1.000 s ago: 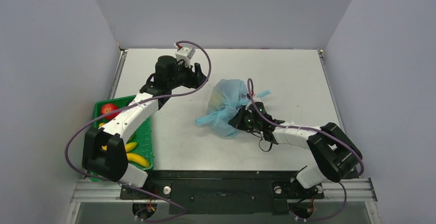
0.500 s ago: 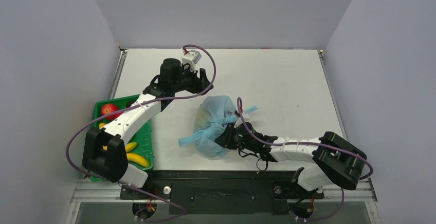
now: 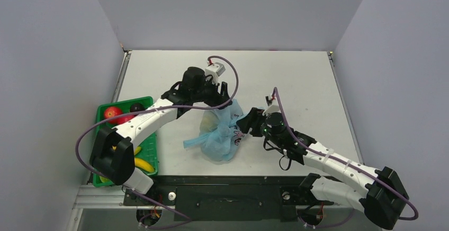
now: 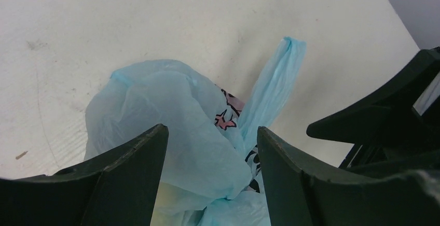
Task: Take the fake fruits out of the plastic bag
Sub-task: Move the plastic bag to the center of the board, then untie the plastic bag at the center of the board.
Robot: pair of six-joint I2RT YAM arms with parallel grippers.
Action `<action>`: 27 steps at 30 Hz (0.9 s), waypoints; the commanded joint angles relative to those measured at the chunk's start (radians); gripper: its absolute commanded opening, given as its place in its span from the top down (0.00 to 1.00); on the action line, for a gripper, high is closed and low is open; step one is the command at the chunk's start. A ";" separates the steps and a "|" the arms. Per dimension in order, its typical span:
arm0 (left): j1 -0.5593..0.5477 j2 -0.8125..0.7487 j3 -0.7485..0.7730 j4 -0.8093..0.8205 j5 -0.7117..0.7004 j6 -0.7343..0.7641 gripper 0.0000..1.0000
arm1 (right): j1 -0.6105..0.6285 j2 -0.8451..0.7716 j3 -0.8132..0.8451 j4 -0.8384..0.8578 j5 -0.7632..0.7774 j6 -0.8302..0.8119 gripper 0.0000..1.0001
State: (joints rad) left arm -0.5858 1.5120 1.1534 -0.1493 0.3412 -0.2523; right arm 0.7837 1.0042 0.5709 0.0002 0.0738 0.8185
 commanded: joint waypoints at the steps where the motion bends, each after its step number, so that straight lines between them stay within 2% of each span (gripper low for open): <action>1: -0.039 0.036 0.081 -0.115 -0.106 0.039 0.39 | 0.043 0.017 0.030 0.046 -0.063 -0.004 0.41; 6: -0.174 0.082 0.116 -0.219 -0.374 0.088 0.38 | 0.118 0.061 0.026 0.105 -0.026 0.016 0.40; 10: -0.193 0.121 0.123 -0.232 -0.433 0.080 0.39 | 0.135 0.088 0.003 0.125 0.004 0.021 0.40; 14: -0.194 0.140 0.134 -0.240 -0.444 0.086 0.56 | 0.138 0.097 -0.018 0.141 0.012 0.025 0.40; 20: -0.192 0.150 0.144 -0.234 -0.384 0.101 0.96 | 0.173 0.171 0.019 0.146 0.069 0.011 0.40; 21: -0.191 0.149 0.144 -0.232 -0.375 0.104 1.00 | 0.178 0.179 0.032 0.140 0.080 0.008 0.39; 27: -0.175 0.121 0.129 -0.194 -0.309 0.098 1.00 | 0.233 0.254 0.103 0.113 0.213 -0.014 0.37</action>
State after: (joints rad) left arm -0.7723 1.6672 1.2469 -0.3851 -0.0322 -0.1665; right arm 0.9802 1.2289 0.5865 0.0898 0.1738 0.8356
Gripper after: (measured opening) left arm 0.005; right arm 0.612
